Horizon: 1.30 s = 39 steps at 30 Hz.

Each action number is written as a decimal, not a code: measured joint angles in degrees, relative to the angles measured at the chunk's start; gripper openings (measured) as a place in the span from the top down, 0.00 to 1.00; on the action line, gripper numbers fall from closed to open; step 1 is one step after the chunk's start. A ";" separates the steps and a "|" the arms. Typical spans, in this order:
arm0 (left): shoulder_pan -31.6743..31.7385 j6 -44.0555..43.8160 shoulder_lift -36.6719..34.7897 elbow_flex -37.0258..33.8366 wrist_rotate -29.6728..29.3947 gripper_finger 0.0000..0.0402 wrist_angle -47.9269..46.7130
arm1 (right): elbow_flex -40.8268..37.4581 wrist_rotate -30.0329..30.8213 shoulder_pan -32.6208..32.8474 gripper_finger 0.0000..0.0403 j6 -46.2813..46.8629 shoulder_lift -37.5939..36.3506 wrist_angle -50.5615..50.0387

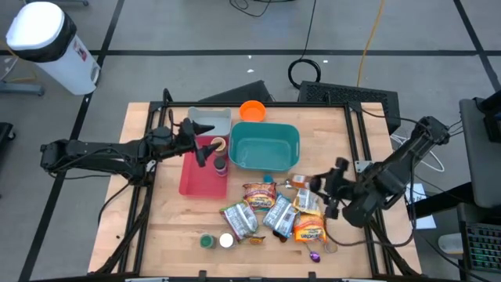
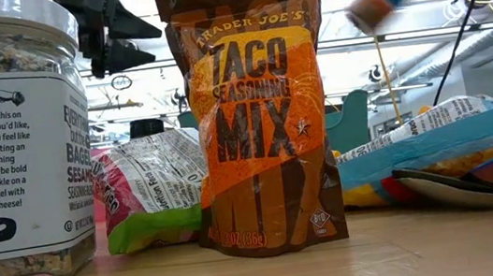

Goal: Pick & Place Food Item
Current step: Put the orange spice bottle into the red bin

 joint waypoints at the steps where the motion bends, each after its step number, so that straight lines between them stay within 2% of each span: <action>1: -0.04 -0.01 0.01 0.00 1.29 0.10 0.24 | -0.46 1.45 -0.79 0.52 -5.81 -0.11 4.79; 4: -0.04 -0.05 0.01 0.00 5.05 0.10 1.63 | -2.51 0.33 -3.77 0.52 -22.95 -0.07 21.32; 7: -0.59 0.01 0.12 0.02 8.61 0.10 3.40 | -6.33 -5.09 -7.51 0.52 -37.76 -0.07 37.66; 12: -3.53 2.62 2.36 0.03 15.60 0.10 6.92 | -14.21 -17.71 -14.71 0.52 -51.25 -0.04 58.79; 16: -6.26 5.66 5.53 0.07 20.11 0.10 12.34 | -20.14 -27.34 -20.81 0.52 -52.58 -0.04 70.75; 21: -9.03 6.39 10.48 0.04 20.17 0.10 16.78 | -27.19 -34.21 -24.78 0.52 -51.24 -0.02 80.91; 25: -9.97 6.33 15.10 1.83 17.38 0.10 18.74 | -29.58 -34.67 -25.63 0.52 -51.05 -0.51 86.43; 32: -10.11 5.57 22.62 8.96 17.34 0.10 18.26 | -29.90 -34.72 -25.46 0.52 -51.11 -0.68 86.40; 35: -10.13 4.31 24.41 12.11 17.34 0.10 14.48 | -29.90 -34.64 -25.48 0.52 -49.61 -0.71 84.20; 39: -10.22 -1.76 26.25 16.23 16.98 0.10 6.95 | -29.90 -34.64 -25.48 0.52 -46.81 -0.66 82.12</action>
